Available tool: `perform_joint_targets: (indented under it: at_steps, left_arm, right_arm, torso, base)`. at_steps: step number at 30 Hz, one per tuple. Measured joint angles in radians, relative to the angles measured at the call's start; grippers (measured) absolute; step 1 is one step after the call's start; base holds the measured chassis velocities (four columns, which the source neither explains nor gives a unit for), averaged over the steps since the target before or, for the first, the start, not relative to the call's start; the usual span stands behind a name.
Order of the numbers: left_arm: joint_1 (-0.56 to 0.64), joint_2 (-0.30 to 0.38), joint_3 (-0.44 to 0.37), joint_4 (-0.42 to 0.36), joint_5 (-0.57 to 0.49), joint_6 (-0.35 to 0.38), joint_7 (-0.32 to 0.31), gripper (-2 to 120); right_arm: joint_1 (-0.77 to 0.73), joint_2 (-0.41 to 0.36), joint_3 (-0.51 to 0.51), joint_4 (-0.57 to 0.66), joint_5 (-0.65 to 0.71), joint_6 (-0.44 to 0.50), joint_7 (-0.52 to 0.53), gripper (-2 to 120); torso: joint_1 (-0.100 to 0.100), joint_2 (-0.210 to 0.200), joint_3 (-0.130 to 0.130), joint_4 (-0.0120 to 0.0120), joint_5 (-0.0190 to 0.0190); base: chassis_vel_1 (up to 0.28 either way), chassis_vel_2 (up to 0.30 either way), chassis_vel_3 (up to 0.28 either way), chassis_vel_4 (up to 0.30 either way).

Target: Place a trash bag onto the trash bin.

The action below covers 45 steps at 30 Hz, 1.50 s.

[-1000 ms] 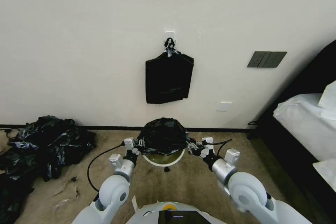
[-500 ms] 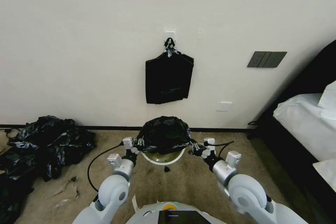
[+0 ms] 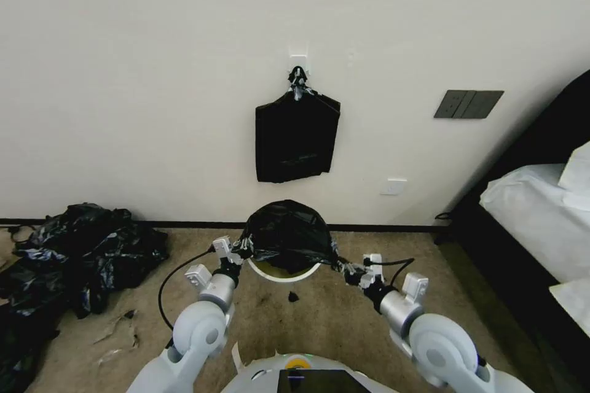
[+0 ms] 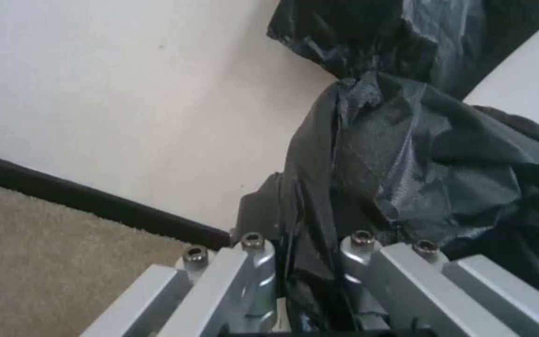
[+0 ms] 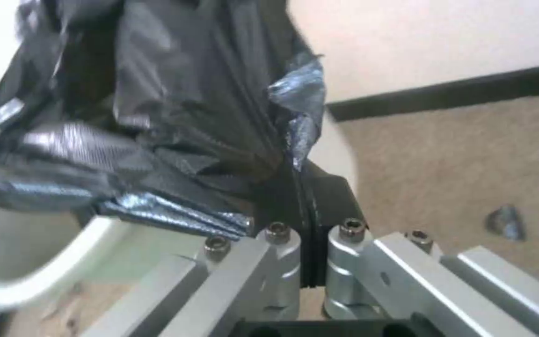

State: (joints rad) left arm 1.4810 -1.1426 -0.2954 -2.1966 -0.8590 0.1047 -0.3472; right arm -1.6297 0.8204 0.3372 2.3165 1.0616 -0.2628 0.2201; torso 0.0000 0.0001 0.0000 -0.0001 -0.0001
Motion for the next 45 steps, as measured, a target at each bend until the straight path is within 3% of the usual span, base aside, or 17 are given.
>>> perform_joint_targets:
  at_steps: [6,19,21,26,38,45]
  left_arm:
    - [-0.014,-0.005,-0.001,0.005,-0.013,-0.001,-0.033,7]
    - [-0.026,0.001,0.006,-0.010,-0.033,0.011,-0.064,7]
    - [-0.023,0.007,0.006,-0.011,-0.020,0.023,-0.066,7]
    - [-0.023,0.010,0.006,-0.009,-0.006,0.032,-0.068,7]
    - [-0.101,0.007,0.000,0.039,-0.035,0.054,-0.103,7]
    - [-0.117,0.007,0.001,0.049,-0.035,0.067,-0.121,7]
  right_arm:
    - [-0.008,0.021,-0.023,-0.027,-0.038,0.019,-0.086,0]
    - [0.026,0.060,-0.114,-0.097,-0.134,0.105,-0.147,2]
    - [0.022,0.060,-0.116,-0.097,-0.160,0.130,-0.147,14]
    - [0.009,0.057,-0.116,-0.095,-0.206,0.168,-0.146,26]
    - [-0.053,0.061,-0.044,-0.064,-0.221,0.215,-0.155,75]
    - [-0.075,0.070,-0.010,-0.046,-0.265,0.256,-0.165,97]
  torso:
    - [0.000,0.000,0.000,0.0001,0.0000]
    - [0.000,0.000,0.000,0.0001,0.0001]
    - [0.000,0.000,0.000,0.0001,0.0000]
    - [0.000,0.000,0.000,0.0001,0.0001]
    - [0.000,0.000,0.000,0.0000,0.0000]
    - [0.000,0.000,0.000,0.0000,0.0002]
  base:
    - [0.000,0.000,0.000,0.000]
    - [0.000,0.000,0.000,0.000]
    - [0.000,0.000,0.000,0.000]
    - [0.000,0.000,0.000,0.000]
    - [0.000,0.000,0.000,0.000]
    - [0.000,0.000,0.000,0.000]
